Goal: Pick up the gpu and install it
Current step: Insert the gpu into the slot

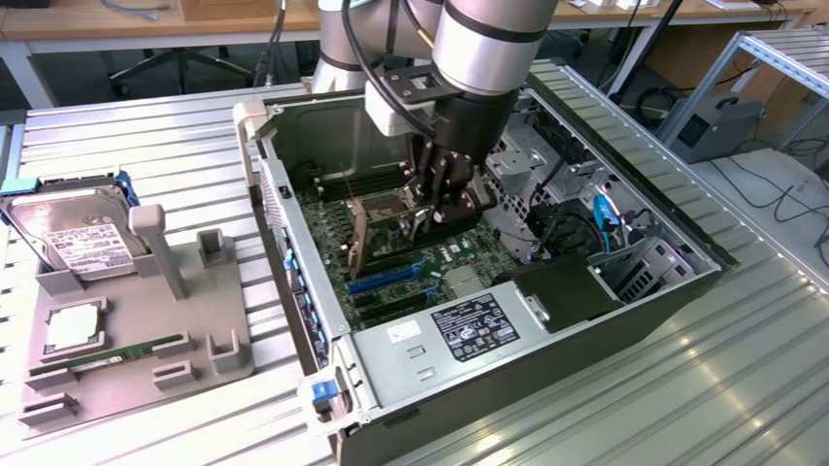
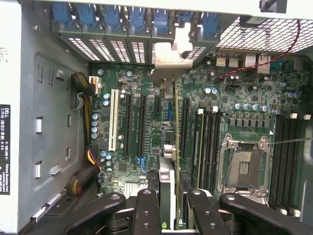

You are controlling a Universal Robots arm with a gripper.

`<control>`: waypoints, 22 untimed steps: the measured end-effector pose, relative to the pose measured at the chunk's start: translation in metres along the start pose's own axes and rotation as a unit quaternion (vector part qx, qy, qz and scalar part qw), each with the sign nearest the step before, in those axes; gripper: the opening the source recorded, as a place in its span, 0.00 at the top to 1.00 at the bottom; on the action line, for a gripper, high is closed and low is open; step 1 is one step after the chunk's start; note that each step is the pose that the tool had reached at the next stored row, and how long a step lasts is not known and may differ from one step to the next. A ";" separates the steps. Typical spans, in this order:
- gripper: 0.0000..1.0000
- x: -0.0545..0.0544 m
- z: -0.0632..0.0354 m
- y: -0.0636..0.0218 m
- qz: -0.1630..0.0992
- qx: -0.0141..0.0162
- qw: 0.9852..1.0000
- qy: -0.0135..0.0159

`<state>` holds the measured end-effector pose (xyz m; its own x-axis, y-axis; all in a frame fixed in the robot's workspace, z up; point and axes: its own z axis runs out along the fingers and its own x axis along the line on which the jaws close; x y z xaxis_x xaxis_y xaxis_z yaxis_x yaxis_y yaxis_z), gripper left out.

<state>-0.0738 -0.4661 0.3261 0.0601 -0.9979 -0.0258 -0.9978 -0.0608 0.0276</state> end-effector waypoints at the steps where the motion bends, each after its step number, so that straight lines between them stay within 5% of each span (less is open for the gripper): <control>1: 0.73 0.000 0.0001 0.0000 0.000 0.000 1.000 0.000; 18: 0.73 0.002 0.0013 0.0038 0.001 0.000 1.000 0.000; 22: 0.73 0.002 0.0023 0.0038 0.024 0.001 1.000 -0.001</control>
<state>-0.0776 -0.4679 0.3239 0.0113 -0.9996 -0.0257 -0.9995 -0.0120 0.0276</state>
